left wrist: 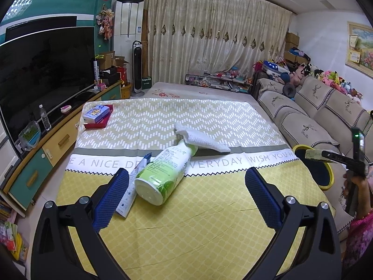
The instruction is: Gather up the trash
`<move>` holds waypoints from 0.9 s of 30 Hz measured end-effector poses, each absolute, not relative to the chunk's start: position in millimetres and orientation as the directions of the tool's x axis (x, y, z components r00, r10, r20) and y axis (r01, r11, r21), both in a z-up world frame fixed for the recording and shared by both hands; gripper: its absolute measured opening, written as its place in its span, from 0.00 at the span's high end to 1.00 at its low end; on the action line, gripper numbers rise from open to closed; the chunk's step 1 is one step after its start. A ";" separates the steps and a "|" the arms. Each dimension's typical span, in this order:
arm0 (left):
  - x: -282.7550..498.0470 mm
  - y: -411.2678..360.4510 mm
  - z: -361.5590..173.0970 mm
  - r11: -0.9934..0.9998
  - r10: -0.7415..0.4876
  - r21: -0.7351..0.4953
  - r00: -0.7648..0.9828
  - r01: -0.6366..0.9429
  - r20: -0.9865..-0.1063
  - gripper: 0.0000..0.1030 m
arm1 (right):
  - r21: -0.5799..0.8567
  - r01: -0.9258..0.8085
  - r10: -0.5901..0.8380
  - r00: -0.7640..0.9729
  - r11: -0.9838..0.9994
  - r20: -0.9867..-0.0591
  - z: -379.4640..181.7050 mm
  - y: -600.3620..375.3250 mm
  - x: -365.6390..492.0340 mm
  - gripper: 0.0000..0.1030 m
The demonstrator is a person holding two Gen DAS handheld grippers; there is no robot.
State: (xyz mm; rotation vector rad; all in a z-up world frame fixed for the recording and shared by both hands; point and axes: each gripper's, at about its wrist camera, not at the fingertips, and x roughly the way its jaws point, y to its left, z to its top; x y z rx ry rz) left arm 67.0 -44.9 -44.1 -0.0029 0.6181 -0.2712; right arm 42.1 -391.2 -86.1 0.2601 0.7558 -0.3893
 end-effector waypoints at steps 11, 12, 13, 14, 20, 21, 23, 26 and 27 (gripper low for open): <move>91.2 -46.2 -58.6 0.948 -0.305 -0.118 0.742 0.295 -0.597 0.05 | 0.098 0.433 -0.272 0.711 0.896 -0.648 -82.3 -371.4 37.2 0.24; 95.1 -45.9 -60.3 0.944 -0.317 -0.122 0.737 0.307 -0.597 0.05 | 0.099 0.424 -0.266 0.716 0.900 -0.646 -79.2 -367.4 38.4 0.24; 98.4 -45.9 -61.2 0.942 -0.322 -0.122 0.735 0.314 -0.597 0.05 | 0.098 0.414 -0.260 0.721 0.905 -0.642 -77.9 -363.0 38.5 0.23; 102.6 -45.6 -62.7 0.939 -0.327 -0.119 0.733 0.323 -0.596 0.05 | 0.095 0.407 -0.257 0.723 0.908 -0.641 -76.0 -359.5 39.2 0.22; 127.8 -43.0 -77.8 0.941 -0.292 -0.052 0.728 0.333 -0.621 0.05 | 0.098 0.381 -0.230 0.723 0.919 -0.651 -77.4 -349.9 44.1 0.21; 130.7 -42.0 -79.8 0.941 -0.290 -0.050 0.724 0.334 -0.626 0.05 | 0.099 0.379 -0.227 0.722 0.920 -0.653 -78.0 -349.1 44.4 0.21; 138.5 -39.0 -86.0 0.938 -0.300 -0.065 0.706 0.340 -0.642 0.05 | 0.099 0.375 -0.223 0.722 0.922 -0.655 -78.4 -348.3 44.1 0.21; 150.9 -35.8 -96.7 0.936 -0.314 -0.098 0.675 0.338 -0.668 0.05 | 0.103 0.371 -0.218 0.723 0.923 -0.655 -78.7 -346.7 44.7 0.20; 153.9 -34.8 -100.1 0.935 -0.318 -0.108 0.668 0.337 -0.673 0.05 | 0.104 0.369 -0.215 0.724 0.924 -0.656 -78.9 -346.0 45.3 0.20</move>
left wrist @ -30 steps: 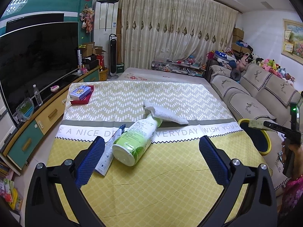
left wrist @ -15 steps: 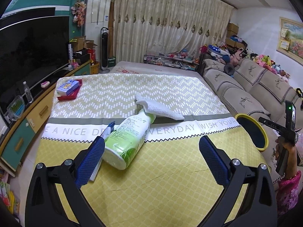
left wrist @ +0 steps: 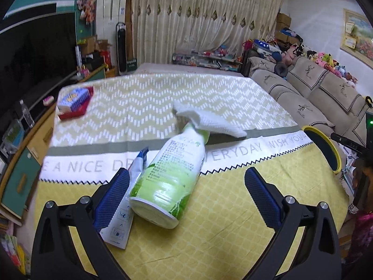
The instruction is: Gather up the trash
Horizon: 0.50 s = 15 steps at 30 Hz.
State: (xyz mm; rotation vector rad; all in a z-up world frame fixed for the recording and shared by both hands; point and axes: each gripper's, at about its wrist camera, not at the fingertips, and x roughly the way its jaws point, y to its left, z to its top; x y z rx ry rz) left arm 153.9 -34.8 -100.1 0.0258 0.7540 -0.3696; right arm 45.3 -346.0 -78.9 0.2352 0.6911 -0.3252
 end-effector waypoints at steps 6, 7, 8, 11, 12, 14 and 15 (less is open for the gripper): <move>157.0 -38.5 -110.5 0.927 -0.341 -0.132 0.639 0.351 -0.690 0.12 | 0.104 0.364 -0.207 0.716 0.926 -0.667 -81.8 -343.7 50.4 0.19; 156.0 -40.2 -110.5 0.925 -0.343 -0.133 0.635 0.355 -0.692 0.14 | 0.104 0.364 -0.206 0.716 0.926 -0.667 -82.0 -343.6 50.7 0.19; 154.9 -42.5 -110.9 0.924 -0.344 -0.131 0.630 0.360 -0.696 0.15 | 0.105 0.363 -0.205 0.716 0.926 -0.668 -82.1 -343.2 50.8 0.19; 151.2 -50.0 -113.5 0.918 -0.349 -0.128 0.613 0.375 -0.709 0.19 | 0.107 0.359 -0.200 0.717 0.927 -0.668 -82.4 -341.5 51.3 0.19; 150.5 -52.5 -114.7 0.920 -0.343 -0.123 0.609 0.373 -0.715 0.20 | 0.108 0.357 -0.198 0.717 0.928 -0.668 -82.9 -340.7 51.5 0.19; 150.9 -54.9 -116.1 0.929 -0.321 -0.115 0.610 0.352 -0.724 0.21 | 0.109 0.353 -0.195 0.718 0.929 -0.668 -83.8 -339.1 52.2 0.19; 151.5 -53.9 -117.4 0.935 -0.308 -0.112 0.612 0.337 -0.728 0.21 | 0.111 0.352 -0.193 0.718 0.929 -0.668 -84.2 -338.7 52.2 0.19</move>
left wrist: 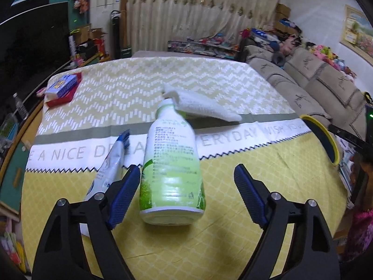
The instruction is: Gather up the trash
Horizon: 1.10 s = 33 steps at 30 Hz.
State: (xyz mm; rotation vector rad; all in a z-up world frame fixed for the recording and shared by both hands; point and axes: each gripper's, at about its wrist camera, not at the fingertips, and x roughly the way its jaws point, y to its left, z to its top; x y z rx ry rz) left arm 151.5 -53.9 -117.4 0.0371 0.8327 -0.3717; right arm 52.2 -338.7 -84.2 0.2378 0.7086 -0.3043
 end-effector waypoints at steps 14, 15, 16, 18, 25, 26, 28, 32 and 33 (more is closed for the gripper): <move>154.4 -42.7 -142.0 0.974 -0.218 -0.129 0.601 0.188 -0.769 0.47 | 0.130 0.339 -0.166 0.717 0.932 -0.677 -90.7 -337.7 52.2 0.18; 153.1 -41.4 -139.4 0.972 -0.228 -0.138 0.615 0.191 -0.755 0.47 | 0.132 0.338 -0.164 0.717 0.932 -0.677 -91.0 -337.5 52.3 0.18; 151.7 -39.9 -136.0 0.971 -0.234 -0.142 0.629 0.193 -0.742 0.48 | 0.133 0.336 -0.163 0.718 0.932 -0.677 -91.5 -337.1 52.7 0.18; 145.8 -39.5 -124.7 0.971 -0.232 -0.130 0.668 0.200 -0.707 0.48 | 0.133 0.333 -0.160 0.719 0.934 -0.676 -91.3 -336.7 52.4 0.18; 138.6 -39.4 -84.4 0.979 -0.183 -0.042 0.780 0.197 -0.599 0.49 | 0.136 0.325 -0.152 0.721 0.936 -0.676 -91.5 -334.1 53.7 0.18; 141.3 -39.2 -82.4 0.979 -0.182 -0.039 0.780 0.199 -0.598 0.49 | 0.136 0.324 -0.151 0.721 0.936 -0.677 -91.8 -333.6 53.8 0.18; 146.6 -38.4 -79.7 0.980 -0.176 -0.031 0.781 0.197 -0.599 0.49 | 0.137 0.321 -0.148 0.721 0.937 -0.677 -91.9 -332.7 53.9 0.18; 160.2 -40.9 -76.0 0.983 -0.155 -0.011 0.789 0.185 -0.594 0.49 | 0.136 0.320 -0.147 0.720 0.938 -0.678 -92.2 -332.5 53.7 0.18; 164.1 -41.6 -74.9 0.984 -0.151 -0.010 0.793 0.180 -0.591 0.49 | 0.137 0.320 -0.146 0.720 0.937 -0.679 -92.5 -332.2 53.7 0.18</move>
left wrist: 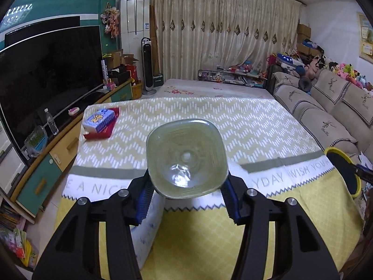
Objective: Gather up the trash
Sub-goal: 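Grasp the green-labelled white bottle with the left gripper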
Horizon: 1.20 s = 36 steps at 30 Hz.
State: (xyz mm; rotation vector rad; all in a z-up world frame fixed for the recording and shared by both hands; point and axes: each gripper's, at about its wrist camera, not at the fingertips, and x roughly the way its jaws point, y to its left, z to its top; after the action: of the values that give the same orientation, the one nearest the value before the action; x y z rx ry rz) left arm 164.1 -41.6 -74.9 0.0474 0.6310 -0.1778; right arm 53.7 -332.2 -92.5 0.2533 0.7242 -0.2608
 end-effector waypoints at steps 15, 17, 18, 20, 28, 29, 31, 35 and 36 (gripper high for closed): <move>180.0 -44.3 -80.0 0.981 -0.155 -0.015 0.737 0.193 -0.657 0.47 | 0.136 0.308 -0.132 0.709 0.942 -0.692 -96.1 -333.1 55.1 0.18; 167.1 -44.4 -82.4 0.981 -0.129 0.018 0.726 0.191 -0.676 0.27 | 0.141 0.309 -0.130 0.710 0.940 -0.692 -96.4 -334.3 55.4 0.18; 159.1 -43.2 -86.1 0.980 -0.117 0.031 0.705 0.194 -0.699 0.27 | 0.144 0.310 -0.128 0.711 0.940 -0.691 -96.6 -334.6 55.5 0.18; 148.7 -39.3 -94.8 0.980 -0.123 0.017 0.666 0.200 -0.736 0.25 | 0.148 0.306 -0.123 0.711 0.941 -0.692 -97.5 -333.9 56.7 0.18; 152.6 -45.8 -126.1 0.984 -0.089 0.018 0.585 0.176 -0.806 0.41 | 0.145 0.272 -0.096 0.708 0.951 -0.700 -99.5 -321.1 61.2 0.18; 155.4 -47.1 -128.5 0.985 -0.082 0.023 0.577 0.172 -0.812 0.49 | 0.142 0.268 -0.095 0.708 0.953 -0.700 -98.6 -319.7 60.8 0.18; 157.7 -49.2 -131.5 0.983 -0.061 0.050 0.574 0.175 -0.817 0.50 | 0.141 0.267 -0.096 0.710 0.953 -0.698 -96.9 -319.0 60.2 0.18; 148.4 -56.9 -127.4 0.968 -0.071 0.080 0.568 0.236 -0.820 0.50 | 0.144 0.271 -0.096 0.709 0.952 -0.699 -95.4 -321.6 59.1 0.16; 142.7 -57.6 -124.5 0.964 -0.079 0.082 0.567 0.253 -0.820 0.50 | 0.146 0.273 -0.096 0.708 0.951 -0.699 -95.4 -322.1 58.9 0.16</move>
State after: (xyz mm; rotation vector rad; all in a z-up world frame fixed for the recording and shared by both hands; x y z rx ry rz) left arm 142.7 -57.6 -124.5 0.1990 0.9490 -0.1966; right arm 58.9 -322.1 -95.4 0.2471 0.7579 -0.2072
